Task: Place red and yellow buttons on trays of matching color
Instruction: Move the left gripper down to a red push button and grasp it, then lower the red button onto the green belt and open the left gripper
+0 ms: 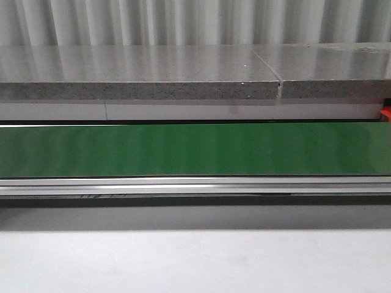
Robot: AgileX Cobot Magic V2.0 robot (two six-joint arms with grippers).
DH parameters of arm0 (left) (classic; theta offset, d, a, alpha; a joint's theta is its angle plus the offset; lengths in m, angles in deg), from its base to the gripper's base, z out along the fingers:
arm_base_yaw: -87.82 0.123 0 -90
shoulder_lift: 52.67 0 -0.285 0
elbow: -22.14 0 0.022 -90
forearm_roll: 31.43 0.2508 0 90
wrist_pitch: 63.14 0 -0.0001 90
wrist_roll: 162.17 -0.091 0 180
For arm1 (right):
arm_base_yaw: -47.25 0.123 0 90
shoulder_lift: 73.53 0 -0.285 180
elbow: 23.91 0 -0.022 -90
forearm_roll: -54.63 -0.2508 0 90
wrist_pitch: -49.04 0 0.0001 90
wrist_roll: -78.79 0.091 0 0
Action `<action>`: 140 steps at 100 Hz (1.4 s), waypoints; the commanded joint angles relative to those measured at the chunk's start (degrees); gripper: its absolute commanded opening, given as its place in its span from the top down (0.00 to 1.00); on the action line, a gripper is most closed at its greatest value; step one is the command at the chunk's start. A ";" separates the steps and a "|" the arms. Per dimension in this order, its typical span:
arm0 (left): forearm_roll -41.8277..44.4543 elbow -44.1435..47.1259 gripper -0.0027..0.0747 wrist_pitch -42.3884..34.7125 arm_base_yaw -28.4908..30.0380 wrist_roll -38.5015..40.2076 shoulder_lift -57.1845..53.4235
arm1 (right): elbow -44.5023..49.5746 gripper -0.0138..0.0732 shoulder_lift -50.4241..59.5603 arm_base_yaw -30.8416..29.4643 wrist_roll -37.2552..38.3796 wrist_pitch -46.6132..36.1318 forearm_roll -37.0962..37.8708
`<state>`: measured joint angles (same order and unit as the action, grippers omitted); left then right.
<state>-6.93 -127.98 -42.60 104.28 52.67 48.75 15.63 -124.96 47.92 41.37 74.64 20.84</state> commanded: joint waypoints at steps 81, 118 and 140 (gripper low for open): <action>-0.19 -1.73 0.99 0.98 -4.05 -1.66 -22.38 | -1.52 0.92 0.53 0.07 -0.24 -2.68 -0.64; -8.58 -8.86 0.99 12.44 -17.65 -14.37 -24.90 | -1.52 0.92 0.53 0.07 -0.24 -2.68 -0.64; -11.77 -8.98 0.99 13.07 -18.98 -14.63 -20.08 | -1.52 0.92 0.53 0.07 -0.24 -2.62 -0.64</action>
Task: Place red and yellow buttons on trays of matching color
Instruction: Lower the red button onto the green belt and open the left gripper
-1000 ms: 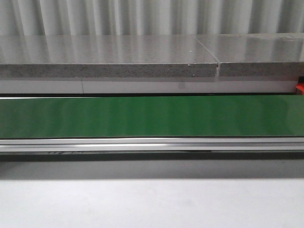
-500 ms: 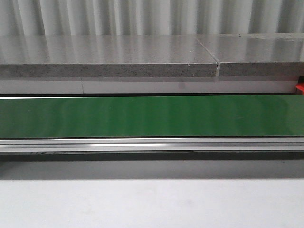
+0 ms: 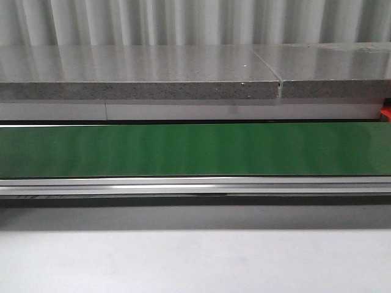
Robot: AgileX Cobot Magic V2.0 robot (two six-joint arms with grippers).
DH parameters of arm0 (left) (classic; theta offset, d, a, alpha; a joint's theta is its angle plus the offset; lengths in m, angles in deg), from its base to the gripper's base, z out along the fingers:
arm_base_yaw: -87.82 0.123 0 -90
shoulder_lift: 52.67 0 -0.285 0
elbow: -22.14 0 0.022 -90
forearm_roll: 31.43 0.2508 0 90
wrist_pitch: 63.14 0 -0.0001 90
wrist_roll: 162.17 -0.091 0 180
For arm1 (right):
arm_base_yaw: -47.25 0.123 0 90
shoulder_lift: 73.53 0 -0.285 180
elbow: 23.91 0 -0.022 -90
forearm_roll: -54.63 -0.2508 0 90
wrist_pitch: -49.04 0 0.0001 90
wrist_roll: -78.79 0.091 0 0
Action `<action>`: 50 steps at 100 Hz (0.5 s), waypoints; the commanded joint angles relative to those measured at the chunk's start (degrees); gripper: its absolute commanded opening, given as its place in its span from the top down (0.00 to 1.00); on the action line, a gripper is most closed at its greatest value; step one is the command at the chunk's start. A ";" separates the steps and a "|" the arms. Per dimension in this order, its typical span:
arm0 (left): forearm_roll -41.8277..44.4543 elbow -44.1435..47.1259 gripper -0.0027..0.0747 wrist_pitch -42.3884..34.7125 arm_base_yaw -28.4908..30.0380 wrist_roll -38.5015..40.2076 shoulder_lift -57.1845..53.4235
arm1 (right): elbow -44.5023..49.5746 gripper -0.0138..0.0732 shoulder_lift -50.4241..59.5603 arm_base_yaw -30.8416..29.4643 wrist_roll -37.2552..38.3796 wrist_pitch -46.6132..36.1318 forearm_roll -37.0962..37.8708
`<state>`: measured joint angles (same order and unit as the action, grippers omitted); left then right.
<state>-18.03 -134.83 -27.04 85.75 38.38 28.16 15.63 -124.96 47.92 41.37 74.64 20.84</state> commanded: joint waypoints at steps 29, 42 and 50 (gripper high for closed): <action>-0.67 -2.12 0.99 -2.70 -0.45 -0.48 5.49 | -1.52 0.92 0.53 0.07 -0.24 -2.62 -0.64; -0.67 -2.12 0.99 -2.70 -0.45 -0.50 7.73 | -1.52 0.92 0.53 0.07 -0.24 -2.62 -0.64; -0.67 -2.12 0.99 -2.70 -0.45 -0.60 8.99 | -1.52 0.92 0.53 0.07 -0.24 -2.62 -0.64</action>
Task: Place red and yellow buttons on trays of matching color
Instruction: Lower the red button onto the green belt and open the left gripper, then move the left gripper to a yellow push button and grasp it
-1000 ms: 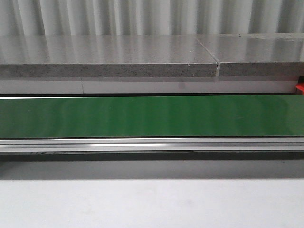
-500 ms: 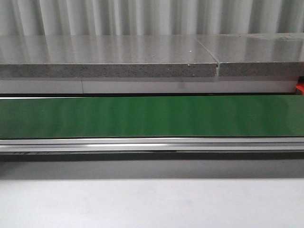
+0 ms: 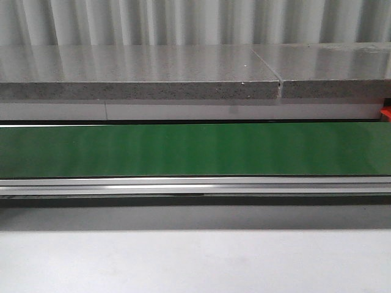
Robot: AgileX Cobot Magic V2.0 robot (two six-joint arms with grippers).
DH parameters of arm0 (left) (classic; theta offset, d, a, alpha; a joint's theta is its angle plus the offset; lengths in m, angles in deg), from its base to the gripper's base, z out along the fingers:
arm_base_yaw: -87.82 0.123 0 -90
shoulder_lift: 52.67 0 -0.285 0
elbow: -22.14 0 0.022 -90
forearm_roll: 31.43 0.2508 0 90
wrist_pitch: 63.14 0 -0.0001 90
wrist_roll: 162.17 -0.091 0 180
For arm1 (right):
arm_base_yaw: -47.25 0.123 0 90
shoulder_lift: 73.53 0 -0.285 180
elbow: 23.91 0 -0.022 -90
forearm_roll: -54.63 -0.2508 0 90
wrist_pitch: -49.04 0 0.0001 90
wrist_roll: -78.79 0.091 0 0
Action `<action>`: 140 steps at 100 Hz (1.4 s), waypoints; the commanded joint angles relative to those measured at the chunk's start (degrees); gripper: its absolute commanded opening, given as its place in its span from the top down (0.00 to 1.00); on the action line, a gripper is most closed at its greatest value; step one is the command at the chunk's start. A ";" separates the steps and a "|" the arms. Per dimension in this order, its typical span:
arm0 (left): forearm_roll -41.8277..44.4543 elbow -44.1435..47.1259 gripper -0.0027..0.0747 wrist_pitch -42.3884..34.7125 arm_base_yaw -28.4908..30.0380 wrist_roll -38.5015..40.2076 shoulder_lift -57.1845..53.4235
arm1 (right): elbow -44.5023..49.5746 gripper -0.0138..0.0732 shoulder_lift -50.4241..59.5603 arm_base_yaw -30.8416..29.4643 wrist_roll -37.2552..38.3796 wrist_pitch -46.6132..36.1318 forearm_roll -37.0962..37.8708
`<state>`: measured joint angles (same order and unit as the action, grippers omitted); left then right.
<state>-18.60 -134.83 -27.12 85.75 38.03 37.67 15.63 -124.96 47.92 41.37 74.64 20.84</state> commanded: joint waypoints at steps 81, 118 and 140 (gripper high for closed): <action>-1.24 -4.37 0.14 -2.20 4.95 -4.70 -16.21 | -1.52 0.92 0.53 0.07 -0.24 -2.62 -0.64; -4.00 -4.16 0.14 1.62 23.14 -4.60 -12.29 | -1.52 0.92 0.53 0.07 -0.24 -2.62 -0.64; -4.08 -4.16 0.14 -0.49 28.91 -2.61 -3.60 | -1.52 0.92 0.53 0.07 -0.24 -2.62 -0.64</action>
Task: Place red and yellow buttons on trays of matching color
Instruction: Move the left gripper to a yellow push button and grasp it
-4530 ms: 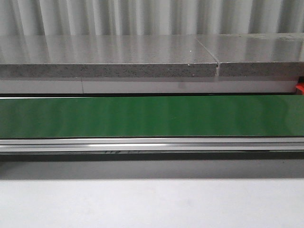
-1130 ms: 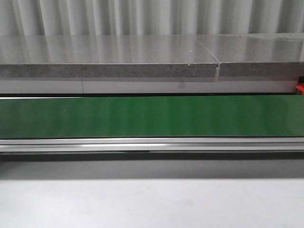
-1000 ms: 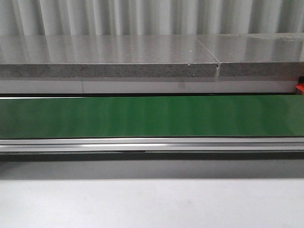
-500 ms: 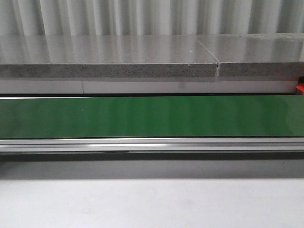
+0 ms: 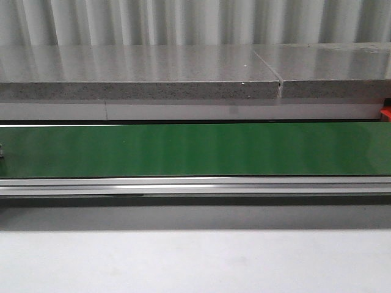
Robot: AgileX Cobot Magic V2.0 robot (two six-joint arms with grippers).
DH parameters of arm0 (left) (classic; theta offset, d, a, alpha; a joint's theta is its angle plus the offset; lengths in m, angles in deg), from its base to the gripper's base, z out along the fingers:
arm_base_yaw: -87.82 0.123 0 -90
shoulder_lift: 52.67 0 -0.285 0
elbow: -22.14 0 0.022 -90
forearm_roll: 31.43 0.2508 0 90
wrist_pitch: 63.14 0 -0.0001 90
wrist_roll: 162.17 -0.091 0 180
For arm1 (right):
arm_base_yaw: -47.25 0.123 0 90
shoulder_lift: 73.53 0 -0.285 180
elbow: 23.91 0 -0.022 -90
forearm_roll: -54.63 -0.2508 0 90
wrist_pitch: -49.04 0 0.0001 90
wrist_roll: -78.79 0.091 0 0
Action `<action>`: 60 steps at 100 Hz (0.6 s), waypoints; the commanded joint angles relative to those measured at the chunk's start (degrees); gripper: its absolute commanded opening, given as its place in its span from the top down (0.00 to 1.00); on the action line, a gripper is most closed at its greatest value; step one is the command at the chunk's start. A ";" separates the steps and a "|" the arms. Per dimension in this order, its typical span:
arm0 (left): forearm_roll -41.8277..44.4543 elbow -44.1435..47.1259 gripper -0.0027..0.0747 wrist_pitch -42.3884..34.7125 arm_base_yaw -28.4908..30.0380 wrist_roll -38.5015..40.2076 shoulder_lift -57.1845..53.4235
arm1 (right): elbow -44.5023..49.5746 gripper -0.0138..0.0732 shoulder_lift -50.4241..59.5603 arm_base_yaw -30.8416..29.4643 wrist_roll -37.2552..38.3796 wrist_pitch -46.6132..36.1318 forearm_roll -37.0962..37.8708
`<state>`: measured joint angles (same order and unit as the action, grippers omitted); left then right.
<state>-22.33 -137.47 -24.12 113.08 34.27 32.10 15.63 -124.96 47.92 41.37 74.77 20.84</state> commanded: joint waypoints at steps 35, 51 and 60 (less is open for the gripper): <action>-1.38 -1.64 0.14 -7.87 3.55 1.15 11.87 | -1.52 0.92 0.53 0.07 -0.24 -2.75 -0.64; -0.31 -2.24 0.14 -9.29 3.69 1.05 14.45 | -1.52 0.92 0.53 0.07 -0.24 -2.75 -0.64; 0.84 -3.28 0.14 -9.32 3.93 1.05 16.43 | -1.52 0.92 0.53 0.07 -0.24 -2.69 -0.64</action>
<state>-22.88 -138.21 -30.68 116.61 34.74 48.98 15.63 -124.96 47.92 41.37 74.77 20.84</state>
